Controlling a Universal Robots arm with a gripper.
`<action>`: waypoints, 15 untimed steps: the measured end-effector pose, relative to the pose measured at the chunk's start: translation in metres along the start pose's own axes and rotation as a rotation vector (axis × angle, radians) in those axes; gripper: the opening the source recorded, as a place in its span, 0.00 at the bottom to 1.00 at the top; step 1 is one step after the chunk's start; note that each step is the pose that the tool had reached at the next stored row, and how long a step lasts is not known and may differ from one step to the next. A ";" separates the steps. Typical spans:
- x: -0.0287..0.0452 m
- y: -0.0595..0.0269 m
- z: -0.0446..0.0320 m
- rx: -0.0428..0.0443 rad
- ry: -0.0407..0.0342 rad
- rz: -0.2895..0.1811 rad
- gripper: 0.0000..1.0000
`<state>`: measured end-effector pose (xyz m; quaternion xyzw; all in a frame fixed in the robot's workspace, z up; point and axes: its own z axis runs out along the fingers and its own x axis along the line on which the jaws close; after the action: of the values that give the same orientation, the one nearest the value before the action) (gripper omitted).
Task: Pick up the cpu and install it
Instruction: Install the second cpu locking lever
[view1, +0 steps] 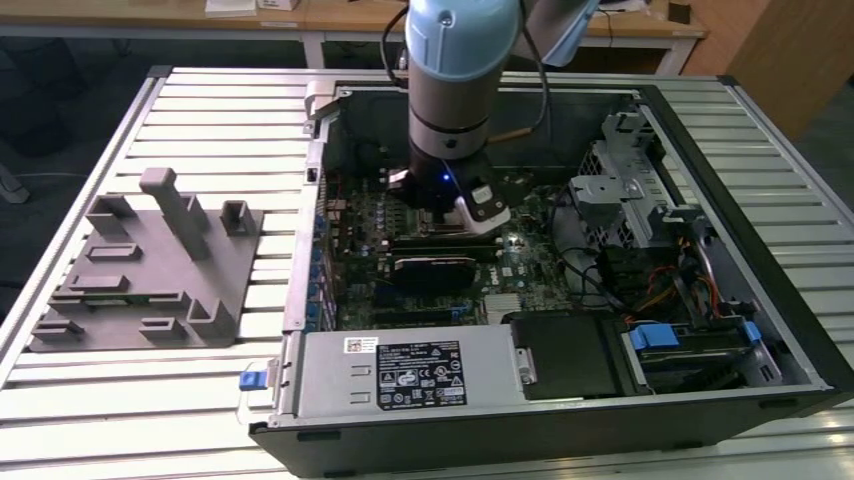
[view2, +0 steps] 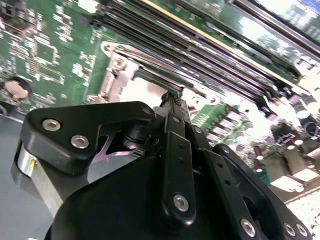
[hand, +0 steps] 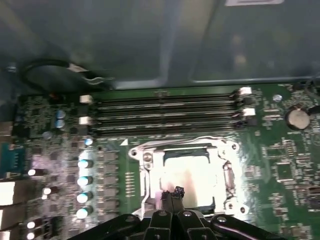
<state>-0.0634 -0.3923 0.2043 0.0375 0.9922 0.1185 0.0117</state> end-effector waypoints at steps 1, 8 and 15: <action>-0.0023 0.0006 0.0002 0.0026 -0.0005 0.001 0.11; -0.0076 0.0147 0.0043 0.0160 -0.0026 0.005 0.11; -0.0074 0.0182 0.0052 0.0846 -0.0095 0.011 0.11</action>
<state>-0.0546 -0.3740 0.2037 0.0440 0.9960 0.0763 0.0142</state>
